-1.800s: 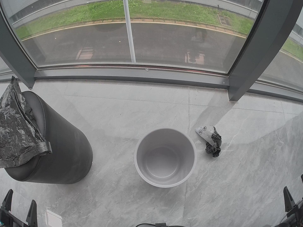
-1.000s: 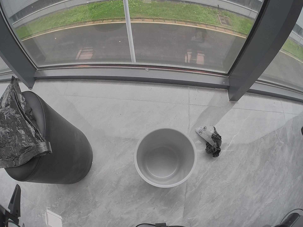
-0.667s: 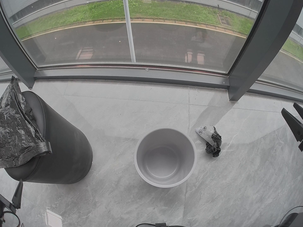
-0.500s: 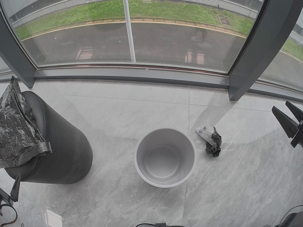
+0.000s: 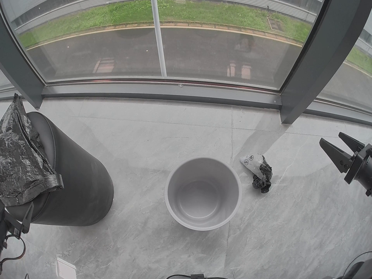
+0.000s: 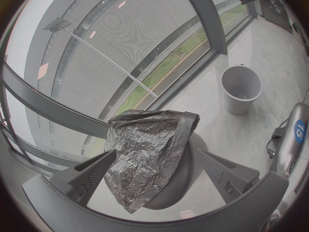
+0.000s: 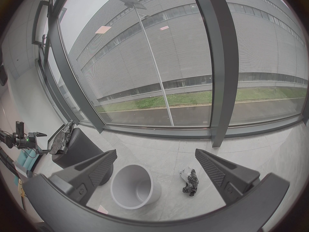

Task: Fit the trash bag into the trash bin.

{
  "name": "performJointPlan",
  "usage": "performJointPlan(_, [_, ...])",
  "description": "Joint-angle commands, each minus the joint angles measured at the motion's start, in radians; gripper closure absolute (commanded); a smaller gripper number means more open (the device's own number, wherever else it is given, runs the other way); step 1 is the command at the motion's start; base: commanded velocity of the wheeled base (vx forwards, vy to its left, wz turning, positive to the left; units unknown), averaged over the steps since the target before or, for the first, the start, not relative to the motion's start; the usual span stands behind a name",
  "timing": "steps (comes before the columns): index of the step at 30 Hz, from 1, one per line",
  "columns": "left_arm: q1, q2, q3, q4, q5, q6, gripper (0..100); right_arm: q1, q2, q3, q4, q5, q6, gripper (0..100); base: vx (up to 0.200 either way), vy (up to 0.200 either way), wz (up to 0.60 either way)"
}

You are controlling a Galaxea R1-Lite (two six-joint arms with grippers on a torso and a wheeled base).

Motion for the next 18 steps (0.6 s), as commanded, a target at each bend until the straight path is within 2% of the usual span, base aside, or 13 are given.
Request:
performJointPlan(1, [-0.002, 0.095, 0.007, -0.049, 0.033, 0.001, 0, 0.0, 0.006, 0.0, 0.0, 0.0, 0.001, 0, 0.0, 0.0, 0.0])
performJointPlan(8, [-0.005, 0.149, 0.079, -0.13, 0.036, 0.002, 0, 0.0, 0.022, 0.001, 0.0, 0.002, 0.002, 0, 0.0, 0.0, 0.0])
performJointPlan(18, [-0.01, 0.211, 0.062, -0.17, 0.038, 0.005, 0, 0.0, 0.042, 0.003, 0.0, 0.002, 0.008, 0, 0.0, 0.0, 0.0])
